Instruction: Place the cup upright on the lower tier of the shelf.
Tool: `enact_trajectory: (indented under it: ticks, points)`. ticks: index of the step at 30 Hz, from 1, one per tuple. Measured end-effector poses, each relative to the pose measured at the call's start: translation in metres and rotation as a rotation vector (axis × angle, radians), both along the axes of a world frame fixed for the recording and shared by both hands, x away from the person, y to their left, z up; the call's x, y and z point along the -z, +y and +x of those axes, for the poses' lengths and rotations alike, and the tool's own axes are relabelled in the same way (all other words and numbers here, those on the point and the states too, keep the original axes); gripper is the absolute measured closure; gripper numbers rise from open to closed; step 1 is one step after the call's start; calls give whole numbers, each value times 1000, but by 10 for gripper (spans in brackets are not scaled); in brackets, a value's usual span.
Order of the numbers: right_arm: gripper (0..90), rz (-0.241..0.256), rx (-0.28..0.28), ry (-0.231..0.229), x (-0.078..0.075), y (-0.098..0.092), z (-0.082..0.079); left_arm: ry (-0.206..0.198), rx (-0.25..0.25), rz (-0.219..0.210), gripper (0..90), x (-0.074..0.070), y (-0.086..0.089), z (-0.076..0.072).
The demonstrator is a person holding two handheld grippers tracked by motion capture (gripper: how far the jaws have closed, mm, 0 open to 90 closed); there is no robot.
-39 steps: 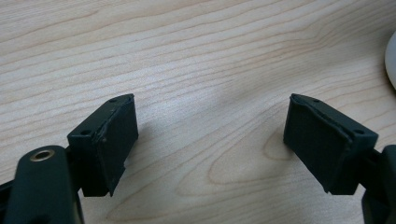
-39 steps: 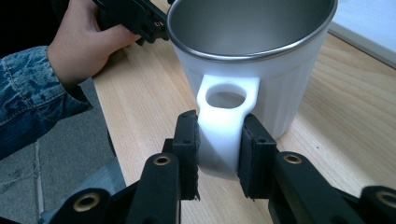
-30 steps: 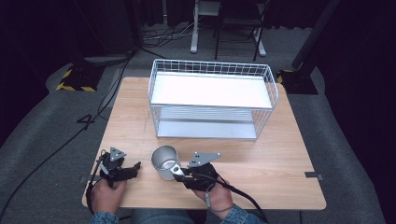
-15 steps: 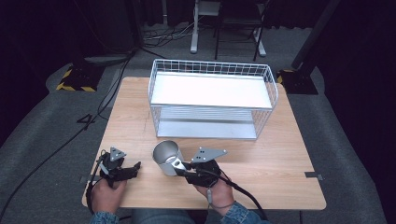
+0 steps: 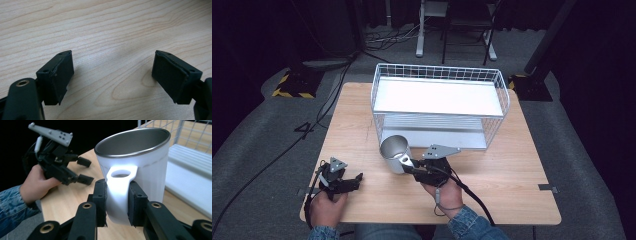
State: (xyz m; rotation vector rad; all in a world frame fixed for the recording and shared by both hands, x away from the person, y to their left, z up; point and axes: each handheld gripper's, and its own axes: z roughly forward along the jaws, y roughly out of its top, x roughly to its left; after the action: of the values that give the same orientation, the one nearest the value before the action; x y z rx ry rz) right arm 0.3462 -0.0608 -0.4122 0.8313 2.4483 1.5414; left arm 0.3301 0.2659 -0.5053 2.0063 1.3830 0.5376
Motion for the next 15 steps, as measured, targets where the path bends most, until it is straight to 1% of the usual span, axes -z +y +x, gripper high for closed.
enact_trajectory:
  ticks: [5, 11, 12, 13, 15]
  points:
    - [723, 9, 29, -18, -5, 0, 13, 1, -2, -5, 181, 0, 0, 0]
    - [723, 8, 57, -38, -8, 4, 30, 1, -2, -4, 182, 0, 0, 0]
    - [723, 8, 57, -38, -8, 4, 30, 1, -2, -4, 182, 0, 0, 0]
    - [723, 5, 66, -49, -10, 7, 36, 1, -2, -4, 181, 0, 0, 0]
    - [723, 7, 72, -57, -12, 9, 40, 1, -2, -4, 181, 0, 0, 0]
